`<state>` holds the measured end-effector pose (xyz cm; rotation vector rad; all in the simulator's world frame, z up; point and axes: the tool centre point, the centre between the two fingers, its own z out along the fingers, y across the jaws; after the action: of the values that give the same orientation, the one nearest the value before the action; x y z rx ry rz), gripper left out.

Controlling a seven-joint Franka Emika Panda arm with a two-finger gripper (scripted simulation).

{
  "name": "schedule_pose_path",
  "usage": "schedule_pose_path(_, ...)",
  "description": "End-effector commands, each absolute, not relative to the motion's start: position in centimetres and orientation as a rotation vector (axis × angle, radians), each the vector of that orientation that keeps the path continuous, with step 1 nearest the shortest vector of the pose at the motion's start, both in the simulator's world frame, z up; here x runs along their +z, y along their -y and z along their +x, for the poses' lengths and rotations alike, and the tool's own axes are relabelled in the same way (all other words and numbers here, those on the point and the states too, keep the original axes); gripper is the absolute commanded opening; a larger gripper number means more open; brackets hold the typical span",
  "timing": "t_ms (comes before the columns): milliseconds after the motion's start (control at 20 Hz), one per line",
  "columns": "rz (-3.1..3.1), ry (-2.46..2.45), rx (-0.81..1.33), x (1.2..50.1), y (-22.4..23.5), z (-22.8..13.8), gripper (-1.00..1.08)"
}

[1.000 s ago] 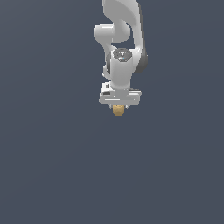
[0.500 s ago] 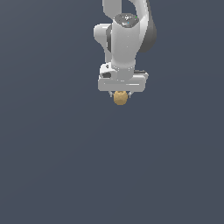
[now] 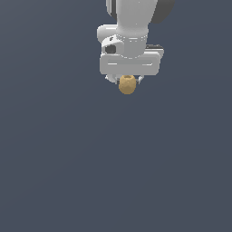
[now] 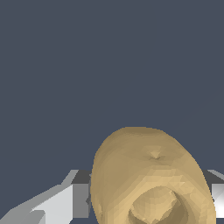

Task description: Pick up the object and move it to a goal position.

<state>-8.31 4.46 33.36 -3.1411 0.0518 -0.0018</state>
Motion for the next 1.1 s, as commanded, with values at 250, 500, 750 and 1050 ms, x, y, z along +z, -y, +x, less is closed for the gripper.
schedule_pose_path(250,-3.141,-0.052,-0.001,40.4,-4.8,-7.4,-1.0)
schedule_pose_path(500,-3.141,-0.052,-0.001,43.5,-4.9,-6.9,-1.0)
schedule_pose_path(750,-3.141,-0.052,-0.001,45.5,-5.0,-6.5,-1.0)
schedule_pose_path(1050,-3.141,-0.052,-0.001,46.5,-5.1,-6.2,-1.0)
